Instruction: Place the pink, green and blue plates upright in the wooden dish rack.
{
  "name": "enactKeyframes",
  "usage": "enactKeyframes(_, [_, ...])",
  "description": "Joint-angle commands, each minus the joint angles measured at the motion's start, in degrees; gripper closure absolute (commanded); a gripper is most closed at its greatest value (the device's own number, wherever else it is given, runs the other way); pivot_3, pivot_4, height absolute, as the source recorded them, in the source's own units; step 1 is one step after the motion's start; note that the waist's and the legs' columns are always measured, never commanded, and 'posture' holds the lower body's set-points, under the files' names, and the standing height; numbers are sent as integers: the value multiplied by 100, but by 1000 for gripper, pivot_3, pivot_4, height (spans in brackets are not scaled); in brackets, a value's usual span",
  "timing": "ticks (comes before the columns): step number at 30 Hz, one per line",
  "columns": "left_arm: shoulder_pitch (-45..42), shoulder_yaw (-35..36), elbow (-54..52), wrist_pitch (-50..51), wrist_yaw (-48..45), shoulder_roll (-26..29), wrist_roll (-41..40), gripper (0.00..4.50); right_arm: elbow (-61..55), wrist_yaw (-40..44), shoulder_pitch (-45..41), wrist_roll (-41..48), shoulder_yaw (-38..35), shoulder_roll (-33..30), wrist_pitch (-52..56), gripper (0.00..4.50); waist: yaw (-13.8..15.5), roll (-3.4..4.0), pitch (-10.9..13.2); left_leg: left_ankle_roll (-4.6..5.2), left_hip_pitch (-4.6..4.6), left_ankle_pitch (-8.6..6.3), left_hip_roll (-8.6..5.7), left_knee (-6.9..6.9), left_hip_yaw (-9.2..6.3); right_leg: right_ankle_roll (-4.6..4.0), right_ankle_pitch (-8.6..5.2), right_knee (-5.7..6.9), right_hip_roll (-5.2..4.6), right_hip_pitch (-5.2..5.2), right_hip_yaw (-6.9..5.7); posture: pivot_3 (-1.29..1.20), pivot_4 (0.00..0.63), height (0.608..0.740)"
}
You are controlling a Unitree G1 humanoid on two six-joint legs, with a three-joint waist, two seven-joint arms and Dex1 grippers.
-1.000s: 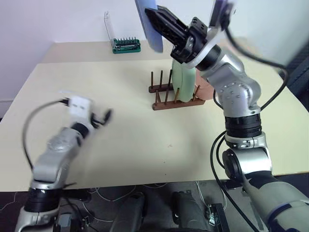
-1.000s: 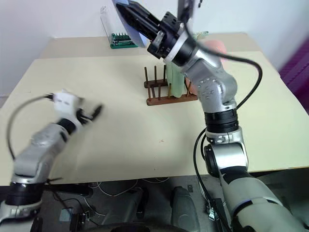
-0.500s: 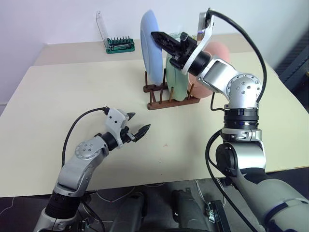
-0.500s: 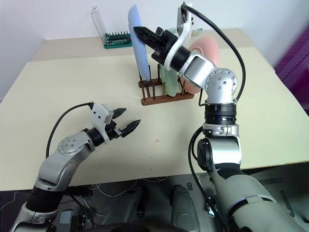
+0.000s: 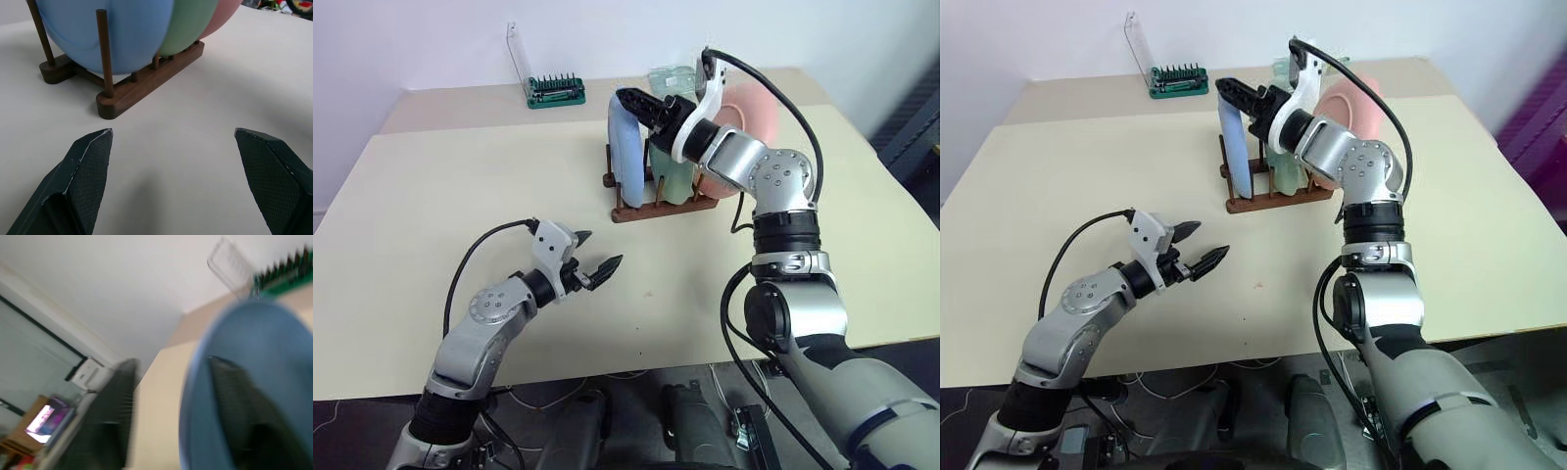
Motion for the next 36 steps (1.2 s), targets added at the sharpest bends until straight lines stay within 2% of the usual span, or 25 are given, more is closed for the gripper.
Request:
enactKeyframes(1, [32,56,-316,14,-15,-24,-17,401,-744,801,-227,-630,471,-289,-639,1113,0,0,0,0,-1,0,0,0,1,0,0,0,0,-2,0,0,150,740])
enactKeyframes(5, [-1,26,-313,19,-24,-45,20,401,-1521,1738,-18,-1457,1062,-865,-1469,1113,16,0,0,0,-3,0,-1,2,2,1,0,-1,0,-2,-2,0,150,740])
enactKeyframes(8, [-58,-10,-286,1,-78,-44,55,401,-1959,2224,234,-1850,909,-1609,-2053,1113,42,-2,-1,0,-2,0,-1,4,1,2,0,-2,0,1,-4,0,150,740])
enactKeyframes(10, [-74,-29,-279,-4,-134,-36,59,401,-1890,2192,294,-2025,722,-1952,-2198,1983,45,-2,-1,0,-2,0,-2,9,1,2,0,-3,-2,7,-6,0,150,740])
enactKeyframes(12, [-87,-58,-260,-21,-203,-39,61,401,-1619,2045,436,-2388,544,-2425,-2385,3101,40,-2,-1,0,-2,0,-1,10,4,2,0,-6,-2,7,-4,0,150,740])
enactKeyframes(13, [-100,-77,-235,-22,-232,-60,52,401,-1399,1916,561,-2637,461,-2708,-2479,3453,41,-2,-1,0,-2,0,0,9,4,2,0,-6,-2,7,-4,0,150,740])
enactKeyframes(15, [-154,-136,-164,-8,-312,-109,27,401,-980,1677,893,-3371,587,-3257,-2885,4445,80,-5,-2,0,-2,0,1,9,4,1,-1,-8,-3,9,-5,0,150,740])
enactKeyframes(18, [-274,-235,-36,-28,-454,-157,40,401,-561,1470,1309,-4389,1084,-3694,-3606,4484,98,-2,-1,0,-1,0,1,9,14,1,-1,-18,-4,14,-3,0,150,740])
enactKeyframes(23, [-424,-267,196,-111,-568,-189,117,401,-33,1608,1641,-4935,1465,-3556,-4214,4484,-27,9,1,0,7,0,29,0,59,-1,1,-16,4,4,31,0,150,740])
enactKeyframes(31, [-262,-139,37,-80,-498,-164,98,401,-599,2237,1608,-4563,1372,-3140,-4136,4484,32,9,1,1,9,0,29,6,67,0,2,-15,12,5,39,0,150,740])
enactKeyframes(36, [-218,-181,-10,-74,-457,-212,107,401,-509,2185,1631,-4730,1361,-3182,-4147,4484,64,7,1,2,8,-1,25,13,62,1,2,-16,12,10,37,0,150,740])
